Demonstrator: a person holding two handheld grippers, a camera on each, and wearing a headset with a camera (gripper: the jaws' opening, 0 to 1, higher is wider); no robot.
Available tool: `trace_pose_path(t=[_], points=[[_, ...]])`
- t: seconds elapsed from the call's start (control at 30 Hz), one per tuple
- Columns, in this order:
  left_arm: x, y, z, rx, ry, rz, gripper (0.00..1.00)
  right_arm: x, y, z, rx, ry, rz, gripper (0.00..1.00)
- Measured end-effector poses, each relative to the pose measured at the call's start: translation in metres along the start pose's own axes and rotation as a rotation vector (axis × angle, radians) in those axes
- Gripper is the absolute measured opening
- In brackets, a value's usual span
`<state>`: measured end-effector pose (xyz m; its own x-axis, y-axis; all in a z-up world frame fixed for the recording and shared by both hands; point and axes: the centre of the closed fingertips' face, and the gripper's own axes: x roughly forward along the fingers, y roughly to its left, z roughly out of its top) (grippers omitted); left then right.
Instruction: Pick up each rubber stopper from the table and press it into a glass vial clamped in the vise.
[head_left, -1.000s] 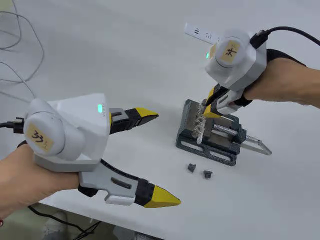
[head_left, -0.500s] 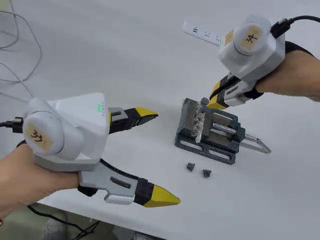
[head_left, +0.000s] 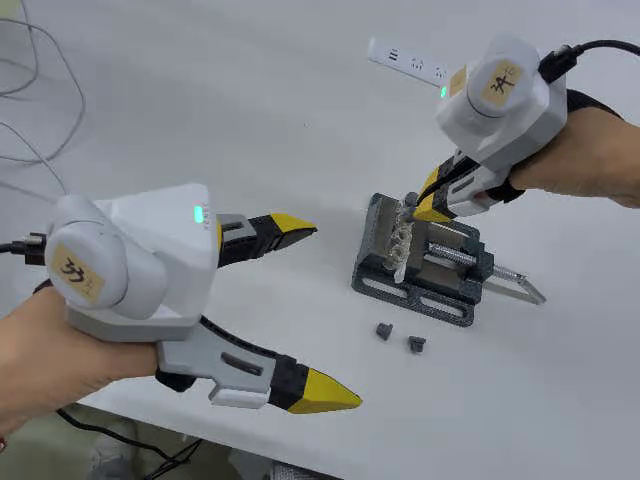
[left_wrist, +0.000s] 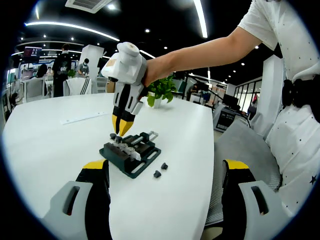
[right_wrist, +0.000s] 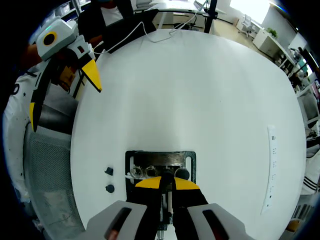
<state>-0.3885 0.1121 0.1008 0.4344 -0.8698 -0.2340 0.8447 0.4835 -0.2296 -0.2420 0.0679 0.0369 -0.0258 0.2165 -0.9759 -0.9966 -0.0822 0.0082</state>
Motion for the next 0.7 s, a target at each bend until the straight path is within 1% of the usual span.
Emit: trace_pose_path(t=[0.2,0.23,0.3,0.37,0.43,0.47,0.63,0.7], points=[[0.0011,0.0006,0.001,-0.004,-0.003,-0.001,0.93,0.0051,-0.0008,0.0002,0.005,-0.001,0.01,0.03],[0.0011,0.001,0.0012,-0.005,-0.003,0.0,0.92,0.0045,0.0001,0.0015,0.018,-0.008,0.019,0.02],[0.0011,0.0012,0.0014,-0.007,-0.004,0.0,0.92,0.0046,-0.0009,0.0007,0.006,-0.003,0.011,0.03],[0.0012,0.0015,0.0016,-0.007,-0.006,0.0,0.92,0.0049,0.0012,0.0009,0.015,-0.005,0.023,0.01],[0.0014,0.0019,0.0016,-0.009,-0.005,0.0,0.92,0.0051,0.0011,0.0011,0.01,-0.006,0.024,0.01],[0.0016,0.0022,0.0019,-0.009,-0.006,0.001,0.92,0.0051,0.0009,0.0011,0.021,-0.007,0.027,0.01],[0.0017,0.0024,0.0026,-0.009,-0.009,0.0,0.92,0.0058,-0.002,0.0014,0.032,-0.012,0.037,0.01],[0.0018,0.0022,0.0034,-0.011,-0.013,0.0,0.92,0.0061,-0.0001,0.0018,0.021,-0.012,0.039,0.01]])
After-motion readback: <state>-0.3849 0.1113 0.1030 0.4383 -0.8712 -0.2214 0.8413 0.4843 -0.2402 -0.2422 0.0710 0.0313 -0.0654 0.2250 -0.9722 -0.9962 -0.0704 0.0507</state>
